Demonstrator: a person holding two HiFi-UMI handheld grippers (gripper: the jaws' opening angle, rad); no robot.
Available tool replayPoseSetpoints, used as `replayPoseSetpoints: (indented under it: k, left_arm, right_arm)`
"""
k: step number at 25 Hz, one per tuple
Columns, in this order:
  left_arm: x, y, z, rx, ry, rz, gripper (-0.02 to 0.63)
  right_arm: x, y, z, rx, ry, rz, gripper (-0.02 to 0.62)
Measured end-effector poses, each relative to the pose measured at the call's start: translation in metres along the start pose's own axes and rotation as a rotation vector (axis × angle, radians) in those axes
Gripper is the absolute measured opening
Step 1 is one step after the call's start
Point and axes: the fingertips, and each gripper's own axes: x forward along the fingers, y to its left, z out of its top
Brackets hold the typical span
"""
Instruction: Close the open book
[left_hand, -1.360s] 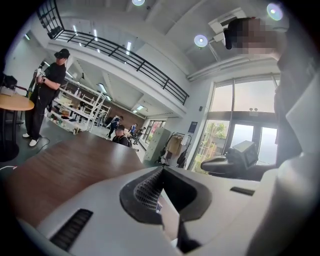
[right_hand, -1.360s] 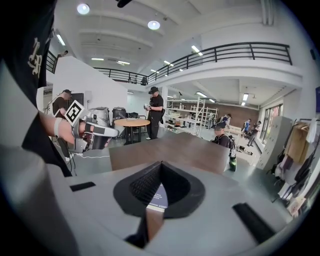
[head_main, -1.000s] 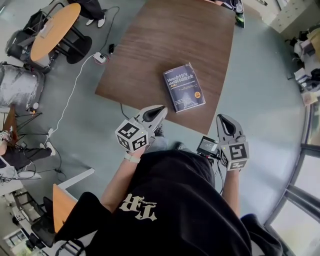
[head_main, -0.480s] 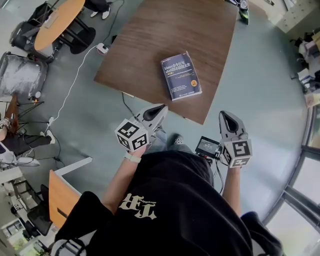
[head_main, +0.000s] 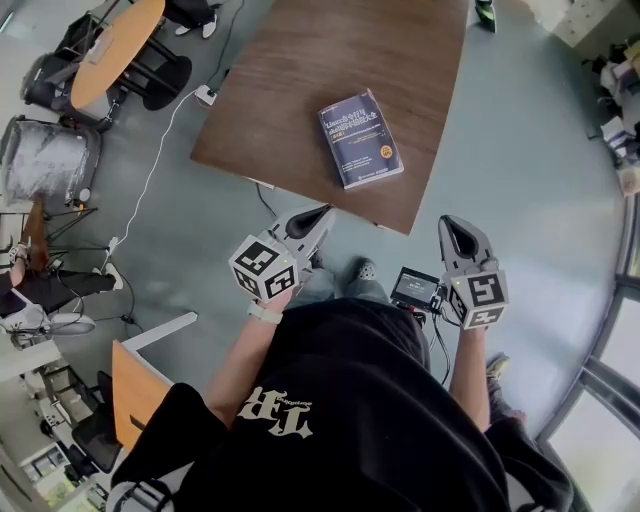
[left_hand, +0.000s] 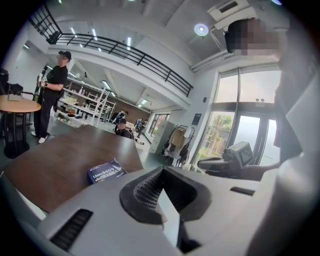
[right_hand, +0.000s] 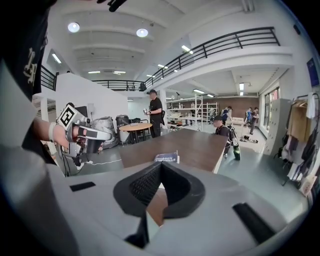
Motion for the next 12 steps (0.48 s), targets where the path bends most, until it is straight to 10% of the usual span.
replayPoseSetpoints:
  k: [12]
  left_arm:
    - [0.004, 0.024, 0.024, -0.045, -0.055, -0.074, 0.006]
  right_arm:
    - [0.012, 0.0, 0.012, -0.005, 0.025, -0.081, -0.014]
